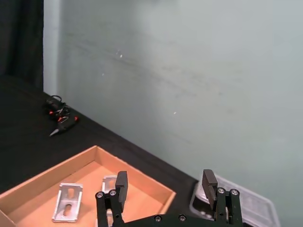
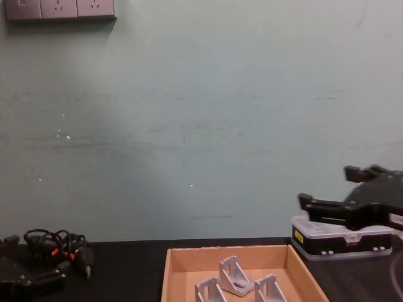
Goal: Use one hand to pick up the angle iron from the table and place it into the box.
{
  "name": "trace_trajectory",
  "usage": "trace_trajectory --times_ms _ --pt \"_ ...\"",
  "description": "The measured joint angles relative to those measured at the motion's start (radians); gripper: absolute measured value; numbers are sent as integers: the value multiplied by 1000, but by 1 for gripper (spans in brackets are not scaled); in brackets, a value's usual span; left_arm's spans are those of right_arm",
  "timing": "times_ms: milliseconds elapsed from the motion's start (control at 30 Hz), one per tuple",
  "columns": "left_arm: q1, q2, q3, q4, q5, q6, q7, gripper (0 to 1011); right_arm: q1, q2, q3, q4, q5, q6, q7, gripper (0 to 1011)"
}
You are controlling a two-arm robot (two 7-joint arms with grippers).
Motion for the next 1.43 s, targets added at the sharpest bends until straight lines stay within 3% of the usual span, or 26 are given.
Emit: trace_trajectory --times_ms 200,467,1433 --pt "0 0 0 0 0 0 0 1000 -66 20 38 -16 -12 -102 -28 1002" --pt "0 0 0 0 0 0 0 1000 -116 22 69 -1 -12 -185 -33 1002" --pt "0 0 0 0 0 0 0 1000 -108 22 64 -4 -13 -173 -31 1002"
